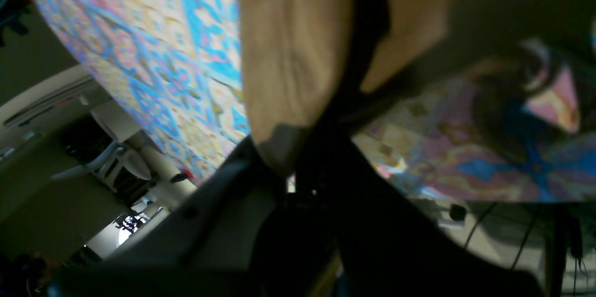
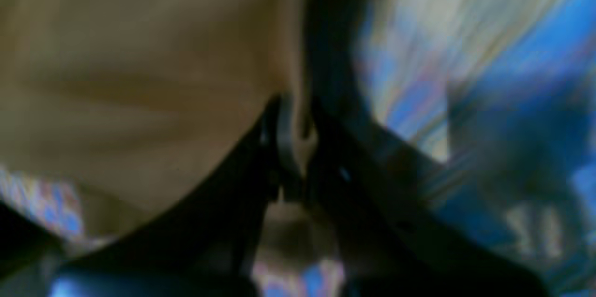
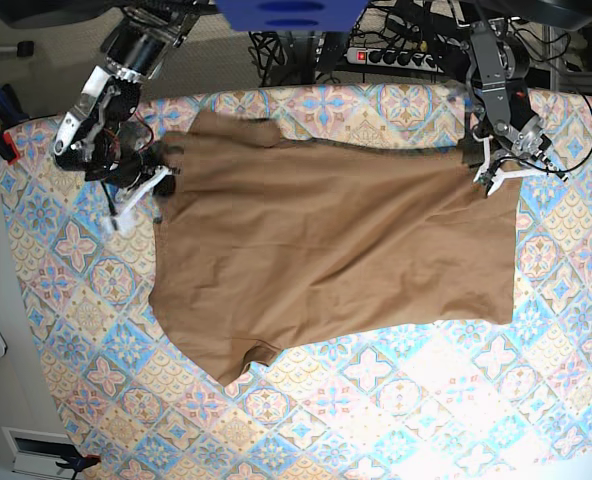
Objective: Layout the t-shirt on the table in an organized manner, then fold the t-shirt properly
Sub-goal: 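Grasp the shirt edge near the right gripper and pull it outward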
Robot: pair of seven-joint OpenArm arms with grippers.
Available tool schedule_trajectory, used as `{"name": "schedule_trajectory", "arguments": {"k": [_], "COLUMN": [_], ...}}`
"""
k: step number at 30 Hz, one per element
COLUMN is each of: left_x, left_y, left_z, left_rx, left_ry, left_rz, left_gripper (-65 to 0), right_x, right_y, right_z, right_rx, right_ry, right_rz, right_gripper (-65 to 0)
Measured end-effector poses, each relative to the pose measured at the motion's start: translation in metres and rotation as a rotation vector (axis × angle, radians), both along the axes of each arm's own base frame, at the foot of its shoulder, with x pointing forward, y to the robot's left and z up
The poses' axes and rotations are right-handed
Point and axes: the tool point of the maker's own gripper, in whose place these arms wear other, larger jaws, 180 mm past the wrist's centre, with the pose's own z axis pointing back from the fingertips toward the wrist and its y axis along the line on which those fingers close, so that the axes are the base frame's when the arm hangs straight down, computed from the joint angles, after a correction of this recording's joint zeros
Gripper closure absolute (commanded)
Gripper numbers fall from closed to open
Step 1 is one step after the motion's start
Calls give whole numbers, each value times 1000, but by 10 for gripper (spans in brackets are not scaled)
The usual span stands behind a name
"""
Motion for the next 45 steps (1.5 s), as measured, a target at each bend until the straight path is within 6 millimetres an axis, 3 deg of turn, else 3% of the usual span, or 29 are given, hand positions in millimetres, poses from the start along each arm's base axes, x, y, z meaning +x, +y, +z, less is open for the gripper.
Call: {"name": "schedule_trajectory", "arguments": {"k": [5,9,15,22,27,31,35,39,45], "left_x": [-7,-12,-6,-1,27,33,32,32,31], "left_y": [4,0,-4,2,23,29,27,25,25], "left_z": [-12,-24,-25,-21,3,11,9,8,7], "left_rx": [47,45,22,18,38,49,42,37,37], "left_ry": [68,107,71,43,-61,-86,-81,-81,-77], "left_rz": [-12,-40,-74,-50,17,41,37,34,35], "left_gripper": [0,0,0,0,0,0,0,0,0], "right_x": [39,15,37,32,33,36,65,59,59], "right_y": [-7,-8,-14,-15,-13,-11,-27,-23,-27], "right_z": [29,8,23,17,15,-4,2,-6,1], "right_rx": [-10,-29,10,10,21,68,73,101,59], "right_ry": [-116,-13,-76,-48,-47,-20,-43,-28,-33], "right_rz": [-2,8,-103,-118,-116,-139,-150,-157,-143], "right_gripper": [0,0,0,0,0,0,0,0,-171]}}
